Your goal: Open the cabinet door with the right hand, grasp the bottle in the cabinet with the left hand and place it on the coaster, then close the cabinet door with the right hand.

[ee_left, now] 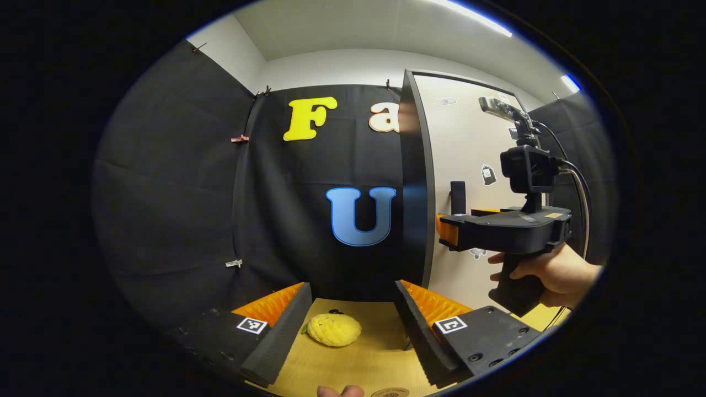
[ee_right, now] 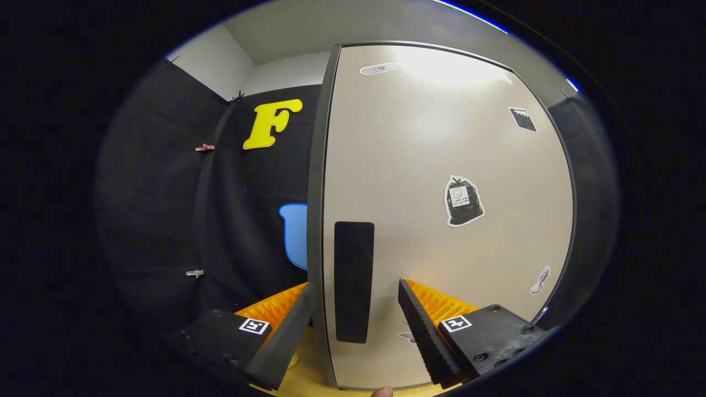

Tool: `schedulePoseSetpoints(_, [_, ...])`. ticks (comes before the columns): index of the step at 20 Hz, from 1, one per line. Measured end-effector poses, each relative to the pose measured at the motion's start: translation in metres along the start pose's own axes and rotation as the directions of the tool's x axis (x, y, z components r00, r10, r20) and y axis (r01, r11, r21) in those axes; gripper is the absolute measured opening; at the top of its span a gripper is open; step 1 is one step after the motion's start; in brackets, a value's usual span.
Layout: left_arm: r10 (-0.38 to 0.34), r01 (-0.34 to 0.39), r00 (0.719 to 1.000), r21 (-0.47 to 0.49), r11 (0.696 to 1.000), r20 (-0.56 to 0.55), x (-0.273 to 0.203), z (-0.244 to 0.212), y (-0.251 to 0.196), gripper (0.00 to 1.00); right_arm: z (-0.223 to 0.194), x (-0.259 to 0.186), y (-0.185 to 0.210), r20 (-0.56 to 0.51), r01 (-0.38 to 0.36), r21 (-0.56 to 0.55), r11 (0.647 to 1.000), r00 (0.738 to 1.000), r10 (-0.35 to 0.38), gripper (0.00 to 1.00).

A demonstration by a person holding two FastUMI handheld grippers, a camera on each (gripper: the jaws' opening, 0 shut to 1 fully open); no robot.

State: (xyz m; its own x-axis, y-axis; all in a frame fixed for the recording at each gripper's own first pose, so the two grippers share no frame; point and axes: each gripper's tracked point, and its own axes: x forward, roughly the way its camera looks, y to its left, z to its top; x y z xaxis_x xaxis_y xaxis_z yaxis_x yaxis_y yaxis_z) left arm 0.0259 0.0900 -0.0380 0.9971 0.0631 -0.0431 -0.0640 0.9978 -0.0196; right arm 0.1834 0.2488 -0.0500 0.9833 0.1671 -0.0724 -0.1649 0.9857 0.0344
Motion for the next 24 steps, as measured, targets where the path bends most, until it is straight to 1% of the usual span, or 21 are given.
schedulePoseSetpoints(1, [-0.001, 0.001, 1.000, -0.002, 1.000, 0.001, -0.001, 0.001, 0.000, 0.95, -0.001, 0.004, -0.002, 0.002, 0.018, -0.001, 1.000, 1.000, -0.018, 0.96])
schedulePoseSetpoints(2, [0.001, -0.001, 1.000, -0.002, 1.000, 0.002, -0.002, 0.001, 0.001, 0.95, -0.001, 0.004, -0.007, 0.002, 0.053, -0.005, 0.999, 0.999, -0.053, 0.91])
schedulePoseSetpoints(3, [0.002, -0.002, 1.000, 0.001, 1.000, 0.001, -0.003, 0.001, 0.001, 0.94, 0.001, 0.005, -0.010, 0.018, 0.078, -0.004, 0.997, 0.997, -0.078, 0.85])
schedulePoseSetpoints(4, [0.003, -0.003, 1.000, 0.005, 1.000, -0.001, -0.006, -0.003, 0.000, 0.95, 0.001, 0.007, -0.010, 0.024, 0.093, -0.002, 0.996, 0.995, -0.092, 0.74])
schedulePoseSetpoints(5, [0.006, -0.006, 1.000, 0.008, 1.000, -0.003, -0.008, -0.003, 0.001, 0.95, 0.000, 0.007, -0.007, 0.034, 0.086, -0.009, 0.996, 0.996, -0.085, 0.69])
schedulePoseSetpoints(6, [0.005, -0.005, 1.000, 0.009, 1.000, -0.001, -0.009, -0.002, 0.001, 0.95, 0.001, 0.008, 0.003, 0.046, 0.052, -0.005, 0.999, 0.998, -0.052, 0.68])
schedulePoseSetpoints(7, [0.007, -0.007, 1.000, 0.008, 1.000, 0.001, -0.011, -0.001, 0.002, 0.94, 0.006, -0.006, 0.001, 0.052, 0.050, 0.013, 0.999, 0.997, -0.051, 0.52])
schedulePoseSetpoints(8, [0.007, -0.007, 1.000, 0.005, 1.000, 0.002, -0.014, -0.001, 0.002, 0.95, 0.002, 0.002, 0.001, 0.047, 0.056, 0.034, 0.998, 0.997, -0.058, 0.39])
schedulePoseSetpoints(9, [0.007, -0.007, 1.000, 0.001, 1.000, 0.003, -0.016, -0.002, 0.002, 0.95, -0.002, 0.012, 0.000, 0.030, 0.048, 0.041, 0.998, 0.998, -0.049, 0.29])
schedulePoseSetpoints(10, [0.006, -0.006, 1.000, -0.004, 1.000, 0.004, -0.019, -0.001, 0.001, 0.94, -0.001, 0.006, 0.001, 0.013, 0.030, 0.054, 0.998, 0.999, -0.030, 0.29])
schedulePoseSetpoints(11, [0.006, -0.006, 1.000, -0.008, 1.000, 0.006, -0.022, 0.000, 0.001, 0.94, -0.002, 0.004, 0.003, -0.004, 0.008, 0.055, 0.998, 1.000, -0.008, 0.22])
schedulePoseSetpoints(15, [0.014, -0.013, 1.000, -0.009, 1.000, 0.022, -0.023, 0.010, 0.003, 0.94, 0.001, -0.010, 0.005, -0.030, -0.046, 0.041, 0.998, 0.998, 0.047, 0.22])
schedulePoseSetpoints(19, [0.010, -0.010, 0.999, -0.010, 1.000, 0.033, -0.032, 0.017, -0.005, 0.94, 0.010, -0.045, 0.009, -0.057, -0.118, 0.057, 0.991, 0.991, 0.122, 0.22])
schedulePoseSetpoints(20, [0.005, -0.004, 0.999, -0.013, 1.000, 0.038, -0.039, 0.017, -0.010, 0.94, 0.009, -0.058, 0.009, -0.064, -0.139, 0.062, 0.988, 0.988, 0.143, 0.22])
schedulePoseSetpoints(22, [0.003, -0.002, 0.999, -0.012, 1.000, 0.044, -0.043, 0.020, -0.015, 0.94, 0.010, -0.095, -0.004, -0.075, -0.174, 0.080, 0.982, 0.981, 0.180, 0.22])
schedulePoseSetpoints(24, [-0.001, 0.002, 0.999, -0.012, 1.000, 0.047, -0.045, 0.023, -0.019, 0.94, 0.011, -0.125, -0.017, -0.079, -0.200, 0.075, 0.977, 0.975, 0.206, 0.22])
